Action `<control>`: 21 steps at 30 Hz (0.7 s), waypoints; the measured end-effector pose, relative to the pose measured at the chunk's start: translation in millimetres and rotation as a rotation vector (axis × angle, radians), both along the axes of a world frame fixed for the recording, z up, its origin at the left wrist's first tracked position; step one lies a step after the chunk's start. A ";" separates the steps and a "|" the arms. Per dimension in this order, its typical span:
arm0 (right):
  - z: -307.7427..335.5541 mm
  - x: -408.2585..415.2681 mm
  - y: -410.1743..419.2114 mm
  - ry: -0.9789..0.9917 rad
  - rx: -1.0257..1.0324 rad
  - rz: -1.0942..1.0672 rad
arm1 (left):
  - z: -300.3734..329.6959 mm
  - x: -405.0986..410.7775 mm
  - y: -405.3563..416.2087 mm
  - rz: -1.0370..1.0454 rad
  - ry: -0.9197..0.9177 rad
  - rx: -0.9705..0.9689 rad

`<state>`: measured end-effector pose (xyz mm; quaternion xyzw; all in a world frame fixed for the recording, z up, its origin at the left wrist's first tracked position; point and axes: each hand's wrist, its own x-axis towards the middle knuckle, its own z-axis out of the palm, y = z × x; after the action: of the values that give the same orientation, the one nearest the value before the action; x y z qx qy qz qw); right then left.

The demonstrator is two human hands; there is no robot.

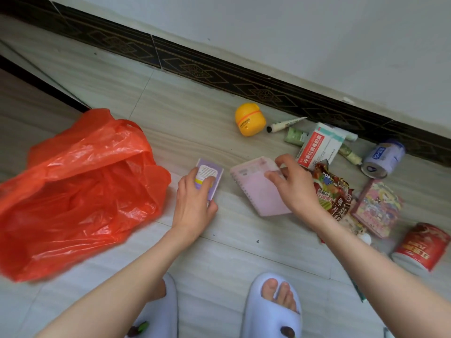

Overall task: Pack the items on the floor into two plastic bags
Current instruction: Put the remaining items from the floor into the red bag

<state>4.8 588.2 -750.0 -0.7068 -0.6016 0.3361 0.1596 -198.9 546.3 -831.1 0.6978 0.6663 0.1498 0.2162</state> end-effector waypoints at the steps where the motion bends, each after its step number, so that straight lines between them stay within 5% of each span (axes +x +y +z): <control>1: -1.1 -2.0 -1.9 0.064 -0.043 -0.068 | 6.7 -3.2 -7.5 -0.035 -0.024 0.040; 7: 8.6 -27.5 -22.5 0.417 -0.329 -0.267 | 58.5 -47.4 -69.8 -0.067 -0.133 0.083; 11: 10.2 -71.2 -42.6 0.479 -0.558 -0.208 | 69.1 -102.3 -106.8 0.156 -0.148 0.132; 16: 1.0 -154.8 -48.5 0.671 -0.635 -0.299 | 50.5 -151.6 -107.0 0.442 -0.076 0.138; 21: -14.9 -206.3 -43.8 0.803 -0.660 -0.523 | 27.1 -168.7 -74.8 0.421 -0.028 -0.003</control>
<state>-201.5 544.5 -764.8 -0.6616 -0.1627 0.6968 0.2243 -367.5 471.5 -804.0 0.5407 0.7945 0.2002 0.1904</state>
